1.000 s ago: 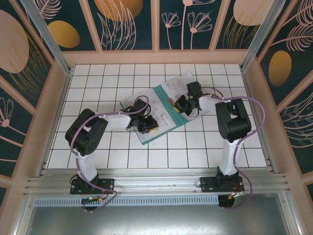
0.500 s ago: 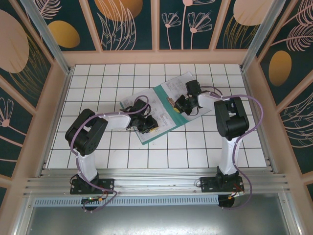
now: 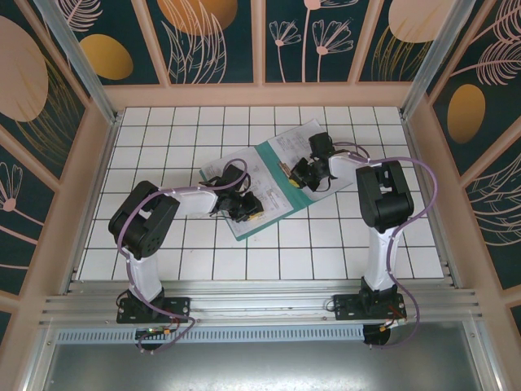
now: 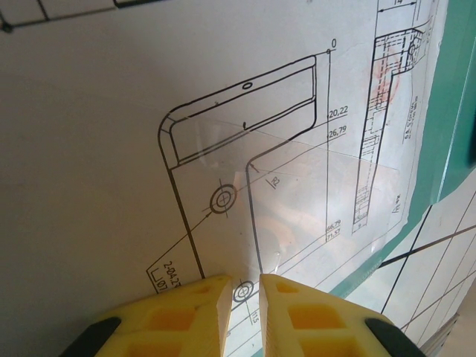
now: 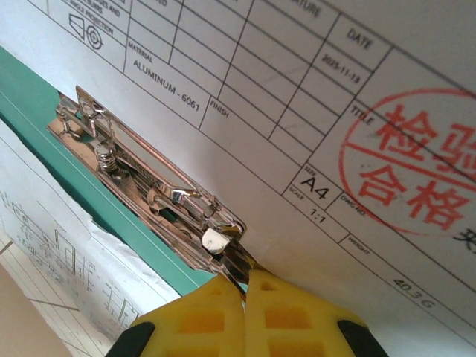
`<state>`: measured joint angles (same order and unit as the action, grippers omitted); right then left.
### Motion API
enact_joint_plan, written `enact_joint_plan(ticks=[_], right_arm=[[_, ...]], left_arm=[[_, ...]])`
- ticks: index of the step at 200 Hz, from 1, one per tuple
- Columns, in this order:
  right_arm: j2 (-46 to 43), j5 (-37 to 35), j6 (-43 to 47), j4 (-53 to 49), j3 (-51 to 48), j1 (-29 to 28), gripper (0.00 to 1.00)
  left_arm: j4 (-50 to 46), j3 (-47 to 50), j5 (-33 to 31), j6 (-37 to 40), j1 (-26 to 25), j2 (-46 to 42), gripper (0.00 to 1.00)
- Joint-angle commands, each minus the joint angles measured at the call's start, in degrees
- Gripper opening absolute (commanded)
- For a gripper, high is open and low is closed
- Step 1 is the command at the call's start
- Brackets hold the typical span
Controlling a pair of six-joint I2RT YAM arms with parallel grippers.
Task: Put the files into the folder
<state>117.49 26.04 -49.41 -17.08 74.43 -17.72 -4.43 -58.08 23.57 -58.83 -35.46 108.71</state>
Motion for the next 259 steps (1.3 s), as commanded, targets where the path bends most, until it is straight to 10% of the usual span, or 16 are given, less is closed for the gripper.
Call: enact_joint_plan(ticks=[1, 78, 206, 259], right_arm=[[6.05, -3.81, -2.34, -6.15, -4.94, -0.24, 0.00], [-0.98, 0.13, -6.34, -2.84, -1.38, -0.77, 0.00], [-7.11, -0.17, -6.01, -0.44, -0.31, -0.81, 0.43], [-11.82, 1.33, -3.02, 6.51, -5.68, -0.72, 0.47]], left_arm=[[-10.25, 2.71, -2.04, -0.17, 0.04, 4.34, 0.21], [-10.25, 0.94, -2.04, -0.16, 0.11, 4.68, 0.21], [-11.04, 1.40, -2.57, 0.55, 0.29, 3.69, 0.21], [-14.47, 0.86, -4.47, 3.97, 1.33, 2.67, 0.21]])
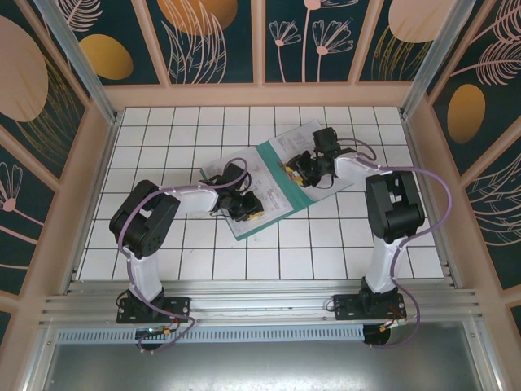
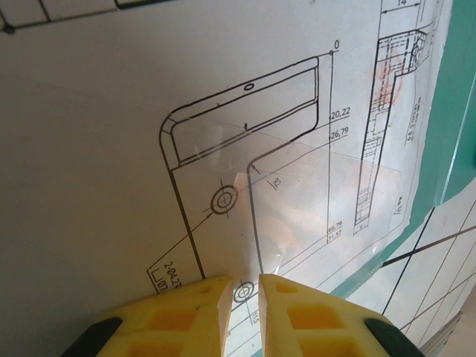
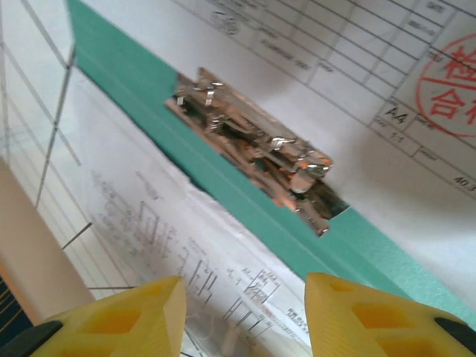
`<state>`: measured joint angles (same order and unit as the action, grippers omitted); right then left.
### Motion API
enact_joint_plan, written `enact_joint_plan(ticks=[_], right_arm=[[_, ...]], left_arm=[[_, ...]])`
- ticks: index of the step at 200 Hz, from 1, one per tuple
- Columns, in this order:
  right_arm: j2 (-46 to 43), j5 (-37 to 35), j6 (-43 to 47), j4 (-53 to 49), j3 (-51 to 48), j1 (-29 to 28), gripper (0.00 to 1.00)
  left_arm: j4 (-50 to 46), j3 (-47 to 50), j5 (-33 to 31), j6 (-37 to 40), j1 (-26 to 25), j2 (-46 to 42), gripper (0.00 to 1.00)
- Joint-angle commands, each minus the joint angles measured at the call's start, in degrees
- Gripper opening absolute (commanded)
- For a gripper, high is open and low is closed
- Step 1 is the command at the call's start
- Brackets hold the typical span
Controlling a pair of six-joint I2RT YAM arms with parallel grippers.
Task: Put the files into the folder
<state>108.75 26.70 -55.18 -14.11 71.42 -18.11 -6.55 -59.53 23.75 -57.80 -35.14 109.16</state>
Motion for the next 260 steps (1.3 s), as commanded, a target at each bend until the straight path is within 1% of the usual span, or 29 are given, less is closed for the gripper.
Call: enact_joint_plan(ticks=[1, 30, 41, 72, 110, 135, 150, 153, 164, 198, 217, 242, 260], right_arm=[[-3.18, 0.70, 2.86, 3.59, -2.76, -0.29, 0.46], [-4.88, 0.45, 5.95, 3.34, -4.82, -0.28, 0.46], [-5.66, 0.53, 7.07, 3.36, -5.60, -0.34, 0.46], [-7.31, 0.85, 10.16, 3.11, -7.28, -1.00, 0.46], [-9.05, 2.02, 13.20, 3.14, -9.81, -4.13, 0.46], [-9.96, 3.48, 13.59, 5.14, -12.04, -6.78, 0.46], [-10.03, 4.33, 13.40, 6.50, -13.03, -8.37, 0.46], [-9.90, 4.51, 13.28, 6.81, -13.09, -8.62, 0.46], [-9.37, 5.30, 13.24, 7.69, -13.15, -9.62, 0.46], [-6.12, 6.38, 13.79, 7.72, -10.20, -11.83, 0.46], [-3.98, 6.52, 14.04, 7.06, -8.45, -12.26, 0.46], [-1.32, 7.30, 14.45, 7.03, -6.22, -12.78, 0.46], [0.41, 8.08, 14.87, 6.66, -4.45, -12.92, 0.46]], left_arm=[[-12.44, 2.39, -4.70, 2.99, 1.06, 2.16, 0.21], [-14.39, 3.45, -6.10, 5.37, 3.85, -0.26, 0.21], [-15.36, 5.36, -6.63, 6.52, 5.26, -1.20, 0.21], [-18.92, 5.53, -9.70, 9.99, 8.48, -2.82, 0.21], [-20.69, 4.97, -12.57, 11.35, 12.50, -3.44, 0.21], [-21.14, 4.35, -13.57, 12.23, 15.53, -3.96, 0.23], [-22.11, 4.15, -14.34, 13.44, 16.38, -3.59, 0.24], [-22.29, 2.51, -14.39, 13.76, 16.41, -3.41, 0.24], [-22.91, 1.28, -14.68, 14.52, 16.59, -2.66, 0.24], [-22.42, -0.11, -13.68, 14.32, 16.54, -2.02, 0.25], [-21.63, -0.46, -12.28, 13.52, 16.58, -3.32, 0.32], [-21.27, -1.70, -10.47, 12.48, 16.57, -6.47, 0.51], [-20.99, -2.09, -8.76, 11.48, 16.54, -7.97, 0.61]])
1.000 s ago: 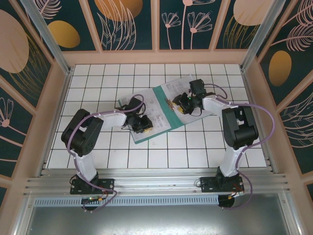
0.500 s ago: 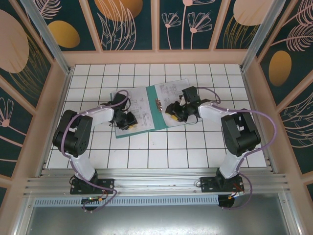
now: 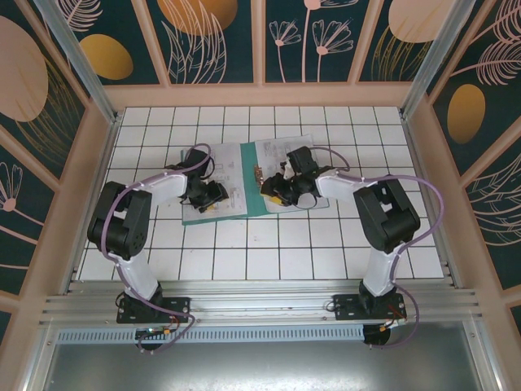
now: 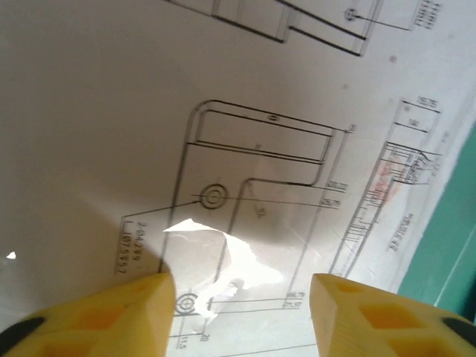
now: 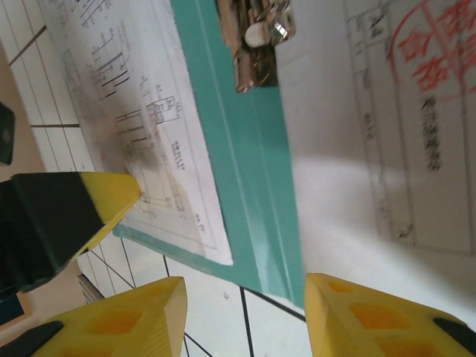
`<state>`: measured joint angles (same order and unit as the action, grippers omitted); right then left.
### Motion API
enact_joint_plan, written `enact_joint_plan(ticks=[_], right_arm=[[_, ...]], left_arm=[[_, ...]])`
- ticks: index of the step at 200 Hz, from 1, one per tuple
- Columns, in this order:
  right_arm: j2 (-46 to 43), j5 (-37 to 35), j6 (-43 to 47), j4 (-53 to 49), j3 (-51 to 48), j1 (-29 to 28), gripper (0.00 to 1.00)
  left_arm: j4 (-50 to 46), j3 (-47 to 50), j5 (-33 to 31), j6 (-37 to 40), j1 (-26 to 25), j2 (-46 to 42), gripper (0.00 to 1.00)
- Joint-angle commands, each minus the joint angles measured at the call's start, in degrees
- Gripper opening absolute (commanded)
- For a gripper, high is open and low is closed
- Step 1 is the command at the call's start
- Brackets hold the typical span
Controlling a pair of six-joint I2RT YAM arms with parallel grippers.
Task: Put the files into the folder
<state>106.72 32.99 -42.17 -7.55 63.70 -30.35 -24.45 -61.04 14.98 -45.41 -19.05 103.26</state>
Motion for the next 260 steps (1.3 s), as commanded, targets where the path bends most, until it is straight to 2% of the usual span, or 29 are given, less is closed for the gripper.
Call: enact_joint_plan(ticks=[1, 47, 102, 162, 260], right_arm=[[2.53, 1.84, 1.89, 0.09, 3.36, -0.68, 0.46], [5.35, 3.50, 2.53, -0.20, 5.58, -2.68, 0.46], [7.65, 4.54, 3.32, -0.42, 6.79, -3.58, 0.46], [9.57, 3.07, 5.41, -3.68, 8.89, -4.62, 0.46], [13.57, -0.12, 7.01, -10.56, 8.35, -4.67, 0.45]], left_arm=[[-3.07, -0.58, 0.07, -0.96, 0.44, -2.13, 0.61], [-1.96, 2.15, 0.48, -3.38, 1.21, -4.59, 0.73], [-0.07, 7.10, 0.27, -5.84, 6.79, -9.76, 0.84], [0.39, 10.10, 0.22, -4.38, 12.61, -11.07, 0.85], [-2.02, 8.65, -2.06, 0.30, 15.88, -9.32, 0.86]])
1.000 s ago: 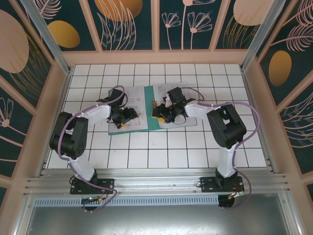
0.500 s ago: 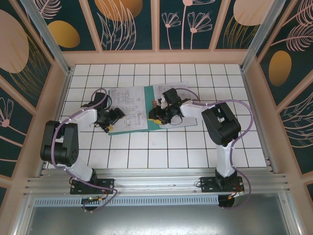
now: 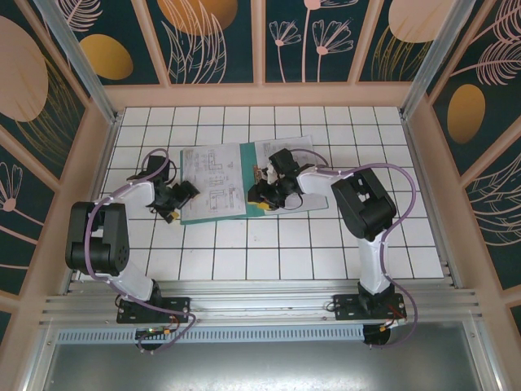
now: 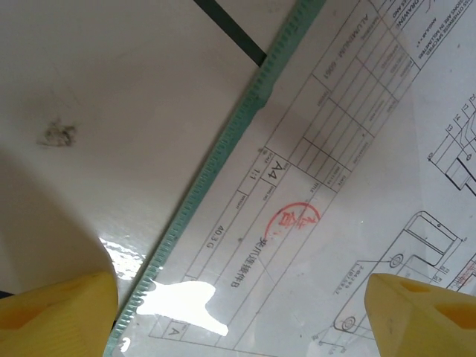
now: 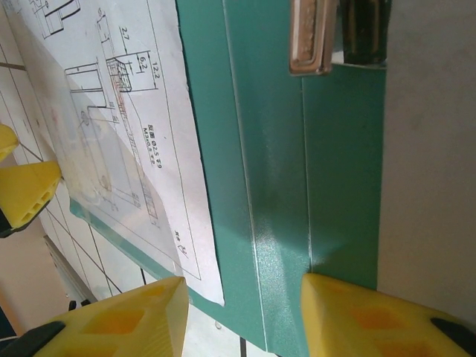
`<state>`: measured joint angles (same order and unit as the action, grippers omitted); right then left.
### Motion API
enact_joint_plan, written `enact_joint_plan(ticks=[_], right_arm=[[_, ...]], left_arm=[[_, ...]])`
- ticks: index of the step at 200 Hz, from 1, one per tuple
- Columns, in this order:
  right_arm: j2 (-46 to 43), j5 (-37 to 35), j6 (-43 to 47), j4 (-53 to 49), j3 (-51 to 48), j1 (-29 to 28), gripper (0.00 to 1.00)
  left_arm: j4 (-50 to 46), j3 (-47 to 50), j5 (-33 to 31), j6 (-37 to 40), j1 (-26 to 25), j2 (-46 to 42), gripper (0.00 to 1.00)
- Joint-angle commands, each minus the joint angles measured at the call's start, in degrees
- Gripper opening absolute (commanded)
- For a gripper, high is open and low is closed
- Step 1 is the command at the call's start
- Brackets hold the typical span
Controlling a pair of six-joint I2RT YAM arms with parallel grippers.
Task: Put the files into the folder
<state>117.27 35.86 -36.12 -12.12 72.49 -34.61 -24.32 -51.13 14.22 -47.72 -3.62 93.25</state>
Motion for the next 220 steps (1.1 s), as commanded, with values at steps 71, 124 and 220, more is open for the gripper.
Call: enact_joint_plan(ticks=[71, 124, 220], right_arm=[[3.49, -2.94, 0.56, -6.25, 0.10, -0.40, 0.45], [3.54, -2.74, 0.16, -6.04, -0.02, -0.37, 0.46], [3.67, -2.11, 0.17, -6.04, 0.08, -0.14, 0.45]], left_arm=[[-3.77, -1.31, 1.25, 4.36, 0.37, 3.31, 0.84], [-3.06, -0.11, 4.97, 3.14, -2.68, 4.34, 0.83], [1.16, -0.94, 10.28, 2.59, -6.92, 4.50, 0.78]])
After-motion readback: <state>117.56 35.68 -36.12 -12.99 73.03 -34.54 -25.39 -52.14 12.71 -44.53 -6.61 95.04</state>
